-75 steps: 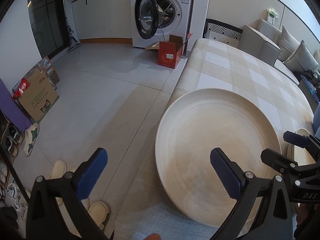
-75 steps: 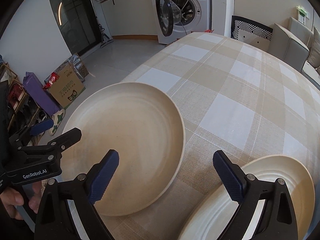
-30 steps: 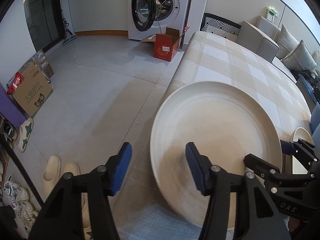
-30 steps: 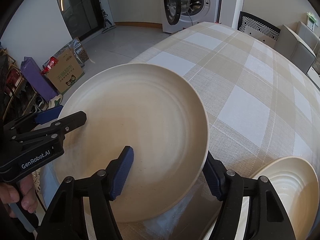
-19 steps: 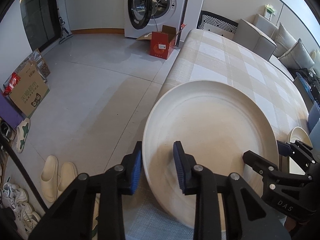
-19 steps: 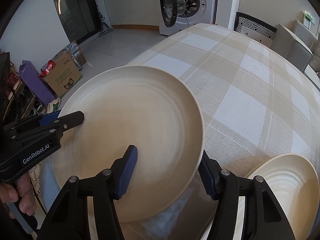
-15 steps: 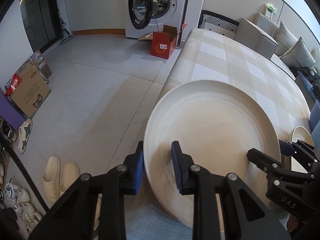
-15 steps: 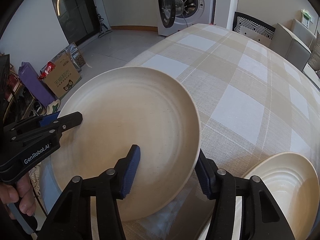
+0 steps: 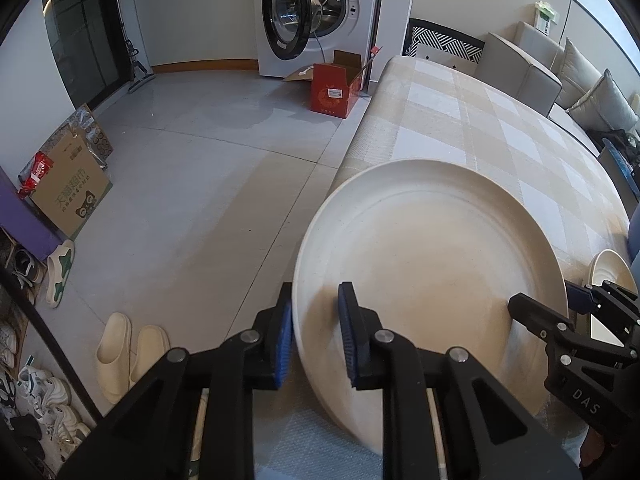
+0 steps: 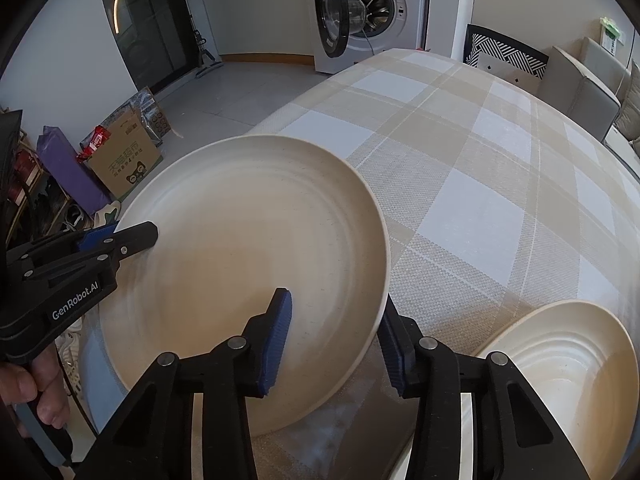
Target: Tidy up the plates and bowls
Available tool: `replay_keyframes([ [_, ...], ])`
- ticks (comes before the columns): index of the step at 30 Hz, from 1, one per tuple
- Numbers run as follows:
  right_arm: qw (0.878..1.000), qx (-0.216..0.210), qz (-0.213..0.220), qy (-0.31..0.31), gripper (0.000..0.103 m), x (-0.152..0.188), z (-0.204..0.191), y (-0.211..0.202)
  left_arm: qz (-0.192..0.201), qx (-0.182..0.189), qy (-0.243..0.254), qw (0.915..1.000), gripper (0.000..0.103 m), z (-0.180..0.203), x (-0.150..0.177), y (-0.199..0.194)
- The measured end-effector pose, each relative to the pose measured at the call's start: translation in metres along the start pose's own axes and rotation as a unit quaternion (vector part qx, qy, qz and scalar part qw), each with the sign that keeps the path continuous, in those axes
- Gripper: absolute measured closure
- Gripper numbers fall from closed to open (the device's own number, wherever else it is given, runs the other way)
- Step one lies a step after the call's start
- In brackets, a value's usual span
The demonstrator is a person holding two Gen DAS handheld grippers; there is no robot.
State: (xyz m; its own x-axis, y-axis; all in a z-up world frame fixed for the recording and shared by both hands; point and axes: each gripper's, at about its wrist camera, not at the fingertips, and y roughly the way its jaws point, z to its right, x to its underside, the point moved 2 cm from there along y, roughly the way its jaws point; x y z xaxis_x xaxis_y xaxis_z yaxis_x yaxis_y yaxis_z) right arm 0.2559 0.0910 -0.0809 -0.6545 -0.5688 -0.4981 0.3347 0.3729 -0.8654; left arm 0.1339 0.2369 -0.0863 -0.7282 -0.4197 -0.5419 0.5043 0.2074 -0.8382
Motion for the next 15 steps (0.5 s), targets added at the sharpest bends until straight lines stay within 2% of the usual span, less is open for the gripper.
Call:
replay_keyframes([
  [15,1.000,0.005,0.003,-0.002,0.064,0.0013,-0.0021,-0.0039,0.004,-0.003,0.007,1.0000,0.084,0.0002,0.0013,-0.0042],
])
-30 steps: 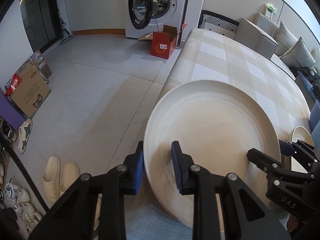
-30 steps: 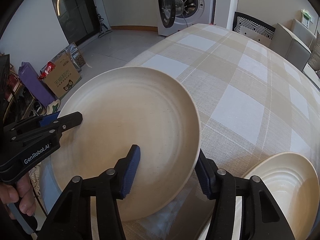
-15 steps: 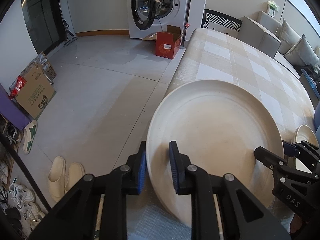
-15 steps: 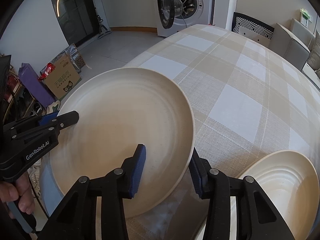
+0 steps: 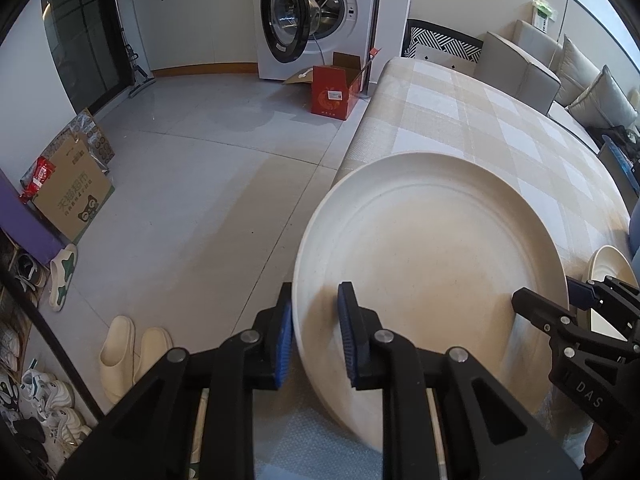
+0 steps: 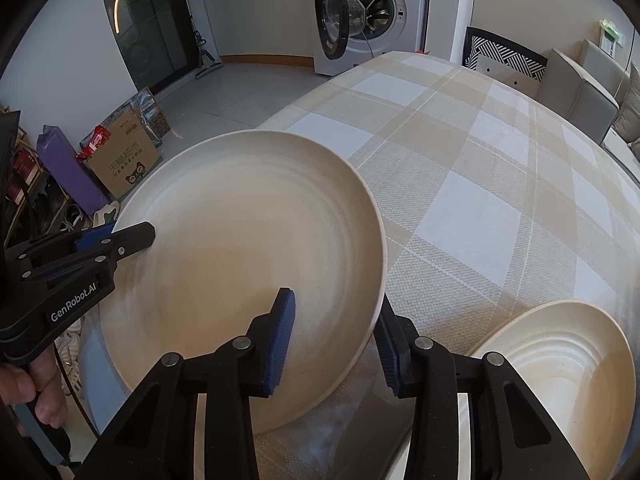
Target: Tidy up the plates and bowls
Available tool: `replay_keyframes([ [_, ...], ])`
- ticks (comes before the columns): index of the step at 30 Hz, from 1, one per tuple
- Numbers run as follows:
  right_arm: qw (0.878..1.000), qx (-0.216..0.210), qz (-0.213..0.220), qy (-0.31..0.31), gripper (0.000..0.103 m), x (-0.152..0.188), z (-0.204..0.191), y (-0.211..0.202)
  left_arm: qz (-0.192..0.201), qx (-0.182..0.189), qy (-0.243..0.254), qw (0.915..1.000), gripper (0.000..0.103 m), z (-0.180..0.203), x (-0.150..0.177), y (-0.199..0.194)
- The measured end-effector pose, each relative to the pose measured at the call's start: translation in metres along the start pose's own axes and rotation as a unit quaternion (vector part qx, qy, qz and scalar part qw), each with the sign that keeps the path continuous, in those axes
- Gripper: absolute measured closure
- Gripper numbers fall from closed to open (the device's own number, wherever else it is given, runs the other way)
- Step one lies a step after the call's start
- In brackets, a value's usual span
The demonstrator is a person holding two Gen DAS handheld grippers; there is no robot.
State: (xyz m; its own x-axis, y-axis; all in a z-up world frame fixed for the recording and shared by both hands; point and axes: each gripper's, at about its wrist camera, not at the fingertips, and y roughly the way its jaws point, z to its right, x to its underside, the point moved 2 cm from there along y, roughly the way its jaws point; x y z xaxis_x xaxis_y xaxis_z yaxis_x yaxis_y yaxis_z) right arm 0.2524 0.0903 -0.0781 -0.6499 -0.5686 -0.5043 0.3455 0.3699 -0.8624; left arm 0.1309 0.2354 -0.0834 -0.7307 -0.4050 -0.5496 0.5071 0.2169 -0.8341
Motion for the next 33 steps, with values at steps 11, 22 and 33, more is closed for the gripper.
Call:
replay_keyframes([
  [11,1.000,0.003,0.002,0.000,0.064,-0.001,0.001,-0.002,0.003,0.001,0.002,1.0000,0.084,0.000,0.000,-0.002],
  [22,1.000,0.006,0.009,-0.001,0.064,-0.003,0.000,-0.008,0.008,0.004,0.004,0.9999,0.084,0.002,0.000,-0.008],
  [33,1.000,0.008,0.021,-0.002,0.065,-0.004,0.002,-0.019,0.018,0.006,0.007,0.9998,0.084,0.003,-0.001,-0.021],
])
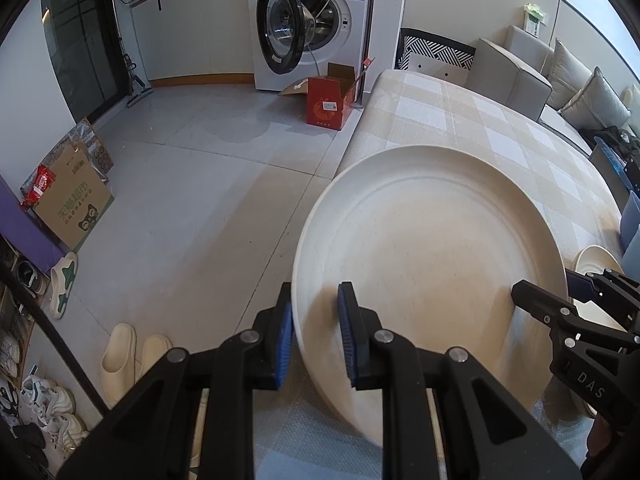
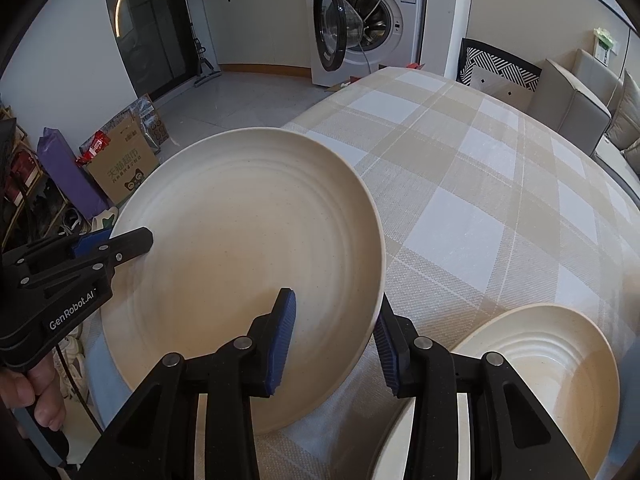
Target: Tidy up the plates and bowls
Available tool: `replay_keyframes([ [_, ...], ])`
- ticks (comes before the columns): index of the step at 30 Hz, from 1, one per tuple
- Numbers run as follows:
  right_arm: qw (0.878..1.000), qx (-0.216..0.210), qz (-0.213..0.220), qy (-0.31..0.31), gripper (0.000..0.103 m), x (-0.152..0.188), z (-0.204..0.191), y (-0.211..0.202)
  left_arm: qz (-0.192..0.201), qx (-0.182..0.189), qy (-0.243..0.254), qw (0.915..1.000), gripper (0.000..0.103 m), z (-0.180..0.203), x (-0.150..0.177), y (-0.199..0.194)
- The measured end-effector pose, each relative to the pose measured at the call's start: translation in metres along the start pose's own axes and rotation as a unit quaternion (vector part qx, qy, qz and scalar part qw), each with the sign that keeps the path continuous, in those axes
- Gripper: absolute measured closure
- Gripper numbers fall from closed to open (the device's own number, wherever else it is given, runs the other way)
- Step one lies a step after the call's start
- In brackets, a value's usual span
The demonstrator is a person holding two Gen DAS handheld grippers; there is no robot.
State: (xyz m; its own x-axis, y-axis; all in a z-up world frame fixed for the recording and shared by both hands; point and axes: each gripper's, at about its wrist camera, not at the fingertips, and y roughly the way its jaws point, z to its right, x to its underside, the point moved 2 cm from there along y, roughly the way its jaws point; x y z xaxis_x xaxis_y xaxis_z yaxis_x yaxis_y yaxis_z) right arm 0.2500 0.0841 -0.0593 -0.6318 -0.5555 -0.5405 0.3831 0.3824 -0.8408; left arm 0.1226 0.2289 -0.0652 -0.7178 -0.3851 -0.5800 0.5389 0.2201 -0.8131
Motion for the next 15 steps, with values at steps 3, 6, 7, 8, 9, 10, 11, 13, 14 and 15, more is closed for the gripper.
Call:
replay_keyframes([
  [3,1.000,0.003,0.005,-0.001,0.065,0.000,0.000,-0.006,0.003,0.002,0.001,1.0000,0.084,0.001,0.000,-0.004],
  [6,1.000,0.004,0.010,0.000,0.065,0.000,0.002,-0.011,0.008,0.002,0.002,1.0000,0.084,0.002,-0.001,-0.009],
  [7,1.000,0.004,0.012,0.001,0.065,0.000,0.002,-0.013,0.010,0.003,0.003,0.9999,0.084,0.002,-0.001,-0.011],
  [8,1.000,0.004,0.013,0.001,0.065,0.000,0.002,-0.015,0.011,0.003,0.003,0.9999,0.084,0.002,0.000,-0.013],
  [9,1.000,0.004,0.015,0.001,0.065,0.000,0.002,-0.018,0.012,0.003,0.003,0.9999,0.084,0.003,-0.001,-0.014],
  [10,1.000,0.005,0.017,0.001,0.065,0.000,0.002,-0.020,0.013,0.003,0.004,0.9999,0.084,0.003,-0.001,-0.016],
  [11,1.000,0.006,0.019,0.000,0.065,0.000,0.002,-0.022,0.014,0.004,0.005,0.9999,0.084,0.004,-0.002,-0.017],
  [13,1.000,0.007,0.022,0.001,0.065,0.001,0.002,-0.026,0.016,0.005,0.006,0.9998,0.084,0.006,-0.002,-0.020],
  [14,1.000,0.008,0.023,0.001,0.065,0.001,0.002,-0.027,0.017,0.005,0.007,0.9998,0.084,0.007,-0.003,-0.021],
  [15,1.000,0.008,0.024,0.002,0.065,0.001,0.003,-0.028,0.018,0.005,0.008,0.9998,0.084,0.007,-0.003,-0.022],
])
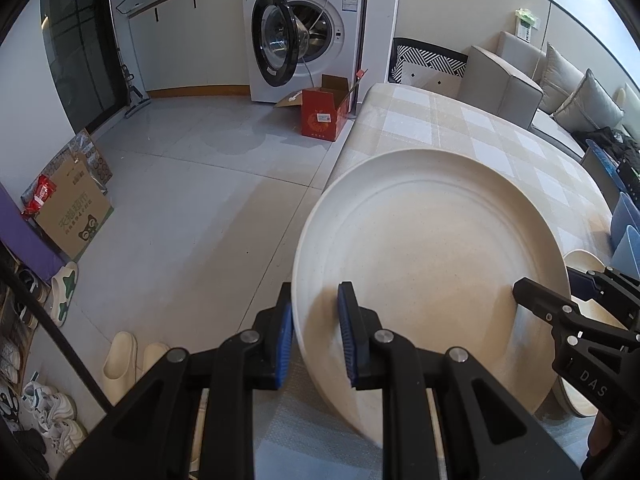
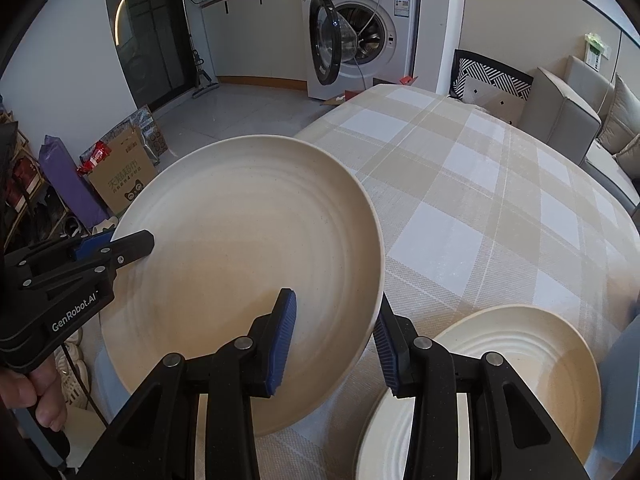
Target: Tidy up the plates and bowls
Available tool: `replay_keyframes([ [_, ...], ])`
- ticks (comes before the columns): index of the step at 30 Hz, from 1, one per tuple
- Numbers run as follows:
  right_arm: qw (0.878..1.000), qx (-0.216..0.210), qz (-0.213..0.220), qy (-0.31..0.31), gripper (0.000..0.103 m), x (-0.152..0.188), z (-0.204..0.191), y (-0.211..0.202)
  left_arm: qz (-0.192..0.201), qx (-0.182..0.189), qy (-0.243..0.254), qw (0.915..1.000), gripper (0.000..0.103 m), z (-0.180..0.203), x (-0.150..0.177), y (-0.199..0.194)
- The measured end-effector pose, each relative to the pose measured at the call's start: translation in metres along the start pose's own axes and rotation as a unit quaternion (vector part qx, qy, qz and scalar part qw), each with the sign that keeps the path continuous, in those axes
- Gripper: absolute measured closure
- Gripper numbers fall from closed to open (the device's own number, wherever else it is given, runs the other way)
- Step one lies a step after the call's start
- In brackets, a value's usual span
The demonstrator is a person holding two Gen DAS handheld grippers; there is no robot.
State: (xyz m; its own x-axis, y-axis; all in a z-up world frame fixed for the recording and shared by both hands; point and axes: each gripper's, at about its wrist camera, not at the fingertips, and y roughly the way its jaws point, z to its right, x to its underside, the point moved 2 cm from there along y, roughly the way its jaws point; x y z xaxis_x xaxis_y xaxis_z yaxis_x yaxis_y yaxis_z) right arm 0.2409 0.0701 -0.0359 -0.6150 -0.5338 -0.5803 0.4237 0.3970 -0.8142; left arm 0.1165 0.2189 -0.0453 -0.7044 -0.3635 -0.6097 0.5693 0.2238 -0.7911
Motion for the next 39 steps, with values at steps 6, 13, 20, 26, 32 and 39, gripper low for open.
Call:
replay_keyframes([
  [6,1.000,0.003,0.006,0.003,0.065,0.001,0.003,-0.009,0.004,0.002,0.005,1.0000,0.084,0.004,-0.001,-0.006],
  [13,1.000,0.009,0.014,0.007,0.065,0.003,0.009,-0.021,0.009,0.006,0.013,0.9999,0.084,0.014,-0.004,-0.014],
  [20,1.000,0.018,0.020,0.015,0.065,0.008,0.019,-0.037,0.016,0.013,0.026,0.9995,0.084,0.027,-0.004,-0.023],
  [26,0.999,0.028,0.026,0.023,0.065,0.012,0.029,-0.050,0.022,0.024,0.037,0.9988,0.084,0.039,-0.006,-0.029],
  [32,0.998,0.038,0.030,0.030,0.065,0.016,0.038,-0.062,0.026,0.034,0.048,0.9979,0.084,0.052,-0.007,-0.034],
  [39,0.998,0.048,0.033,0.039,0.065,0.024,0.047,-0.073,0.028,0.043,0.058,0.9970,0.084,0.065,-0.006,-0.038],
])
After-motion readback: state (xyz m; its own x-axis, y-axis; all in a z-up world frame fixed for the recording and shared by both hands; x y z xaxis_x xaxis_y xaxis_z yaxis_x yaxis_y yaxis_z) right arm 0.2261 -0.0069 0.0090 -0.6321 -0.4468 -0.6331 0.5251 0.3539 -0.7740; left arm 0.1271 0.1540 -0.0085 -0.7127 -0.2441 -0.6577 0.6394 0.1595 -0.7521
